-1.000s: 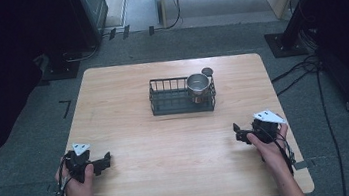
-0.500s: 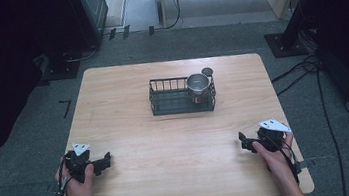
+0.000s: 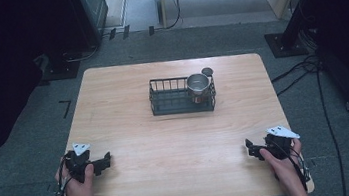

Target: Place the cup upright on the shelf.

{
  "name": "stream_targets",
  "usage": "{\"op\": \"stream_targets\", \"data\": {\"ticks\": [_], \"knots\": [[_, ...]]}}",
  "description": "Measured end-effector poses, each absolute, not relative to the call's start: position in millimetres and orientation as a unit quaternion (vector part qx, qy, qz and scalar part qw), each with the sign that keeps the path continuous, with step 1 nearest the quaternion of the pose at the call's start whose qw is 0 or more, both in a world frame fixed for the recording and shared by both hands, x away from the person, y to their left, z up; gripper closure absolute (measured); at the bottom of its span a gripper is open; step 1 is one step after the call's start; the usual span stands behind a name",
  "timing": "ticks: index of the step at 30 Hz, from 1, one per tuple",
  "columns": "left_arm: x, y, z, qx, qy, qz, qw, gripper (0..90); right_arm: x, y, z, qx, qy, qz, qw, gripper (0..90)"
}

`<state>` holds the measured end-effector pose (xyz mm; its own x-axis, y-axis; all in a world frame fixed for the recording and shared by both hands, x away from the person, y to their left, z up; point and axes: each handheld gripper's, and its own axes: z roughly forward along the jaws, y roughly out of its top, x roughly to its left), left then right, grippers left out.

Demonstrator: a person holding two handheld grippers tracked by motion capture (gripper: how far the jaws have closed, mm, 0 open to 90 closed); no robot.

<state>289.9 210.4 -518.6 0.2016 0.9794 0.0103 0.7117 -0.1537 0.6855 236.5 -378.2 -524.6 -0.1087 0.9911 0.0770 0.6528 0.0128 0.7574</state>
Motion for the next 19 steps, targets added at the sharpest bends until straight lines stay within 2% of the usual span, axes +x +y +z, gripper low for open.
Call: {"op": "stream_targets", "data": {"ticks": [19], "knots": [[289.9,210.5,-518.6,0.722,0.585,0.237,0.283,0.0,228.1,-381.2,-527.5,0.624,0.679,0.293,0.251,0.0]]}}
